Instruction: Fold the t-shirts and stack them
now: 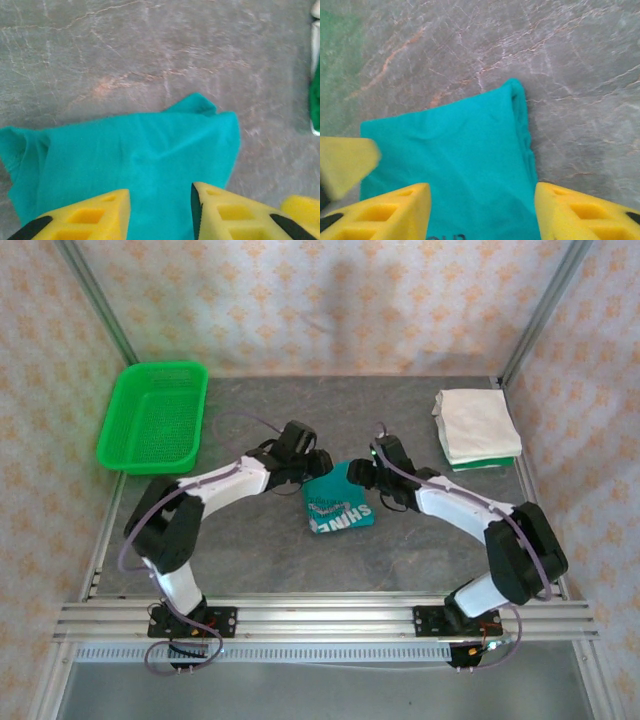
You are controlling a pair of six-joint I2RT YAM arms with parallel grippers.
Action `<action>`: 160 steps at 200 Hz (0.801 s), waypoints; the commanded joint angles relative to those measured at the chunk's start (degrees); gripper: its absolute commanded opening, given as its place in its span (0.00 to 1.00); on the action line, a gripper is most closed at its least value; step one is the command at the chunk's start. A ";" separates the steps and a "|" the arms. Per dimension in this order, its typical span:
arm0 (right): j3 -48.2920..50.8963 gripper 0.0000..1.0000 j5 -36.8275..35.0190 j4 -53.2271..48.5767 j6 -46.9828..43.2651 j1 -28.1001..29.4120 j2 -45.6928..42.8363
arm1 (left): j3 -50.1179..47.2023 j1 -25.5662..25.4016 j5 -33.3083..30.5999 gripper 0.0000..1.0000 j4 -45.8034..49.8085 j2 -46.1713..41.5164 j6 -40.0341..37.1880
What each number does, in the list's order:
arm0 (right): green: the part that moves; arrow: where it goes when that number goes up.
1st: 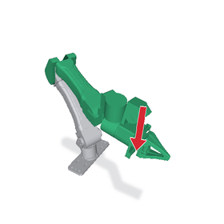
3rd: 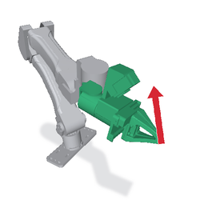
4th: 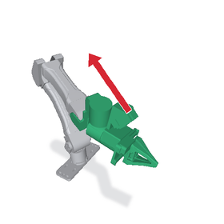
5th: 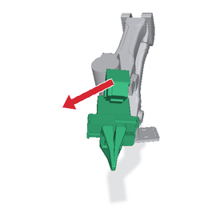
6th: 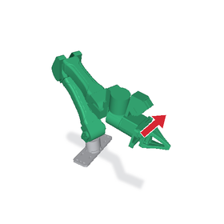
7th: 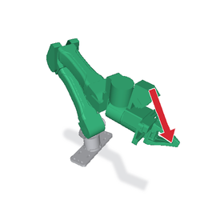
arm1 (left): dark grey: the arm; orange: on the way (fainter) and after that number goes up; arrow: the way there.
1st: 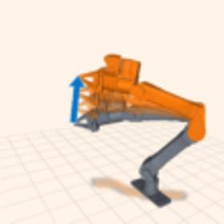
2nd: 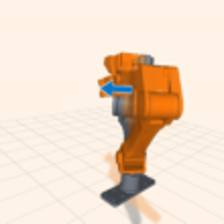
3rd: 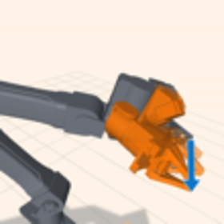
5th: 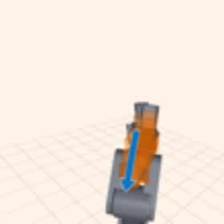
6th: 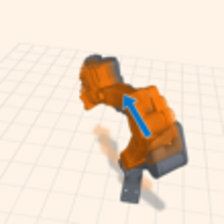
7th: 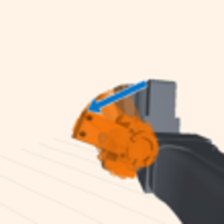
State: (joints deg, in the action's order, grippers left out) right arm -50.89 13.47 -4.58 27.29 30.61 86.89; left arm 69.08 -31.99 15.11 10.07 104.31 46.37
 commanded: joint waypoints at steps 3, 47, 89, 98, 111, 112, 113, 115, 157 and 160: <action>-3.16 0.51 6.40 5.29 4.43 -0.80 4.26 | 2.42 0.39 -4.29 0.25 3.06 2.61 -0.93; -8.25 0.46 13.38 7.85 6.96 -0.82 13.08 | -4.11 0.79 -5.07 0.22 0.26 2.58 -0.10; -13.74 0.47 14.19 6.74 6.46 -1.62 20.88 | -8.15 0.94 -5.94 0.23 -1.67 2.08 -0.74; -15.17 0.47 13.00 5.43 5.69 -2.10 21.70 | -8.85 1.05 -6.36 0.25 -1.96 1.95 -0.97; -16.74 0.50 11.13 3.58 4.42 -2.93 22.56 | -9.93 1.46 -6.58 0.26 -2.60 1.56 -1.18; -16.89 0.51 10.95 3.42 4.30 -2.97 22.59 | -10.01 1.52 -6.59 0.26 -2.64 1.53 -1.19; -17.01 0.51 10.78 3.25 4.19 -3.04 22.61 | -10.06 1.55 -6.54 0.26 -2.66 1.52 -1.23; -17.26 0.52 10.47 2.80 3.98 -3.19 22.62 | -10.27 1.61 -6.47 0.26 -2.79 1.47 -1.20; -13.03 0.65 6.46 0.83 -2.84 -6.52 15.92 | -12.15 2.86 -6.00 0.23 -3.81 0.28 -1.72; -12.62 0.65 7.09 0.45 -3.69 -6.81 15.55 | -12.28 2.98 -5.93 0.22 -3.90 0.28 -1.80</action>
State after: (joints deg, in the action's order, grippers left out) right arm -66.11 23.09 -1.13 29.56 26.00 107.70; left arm 59.00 -30.30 11.53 4.05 105.34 46.09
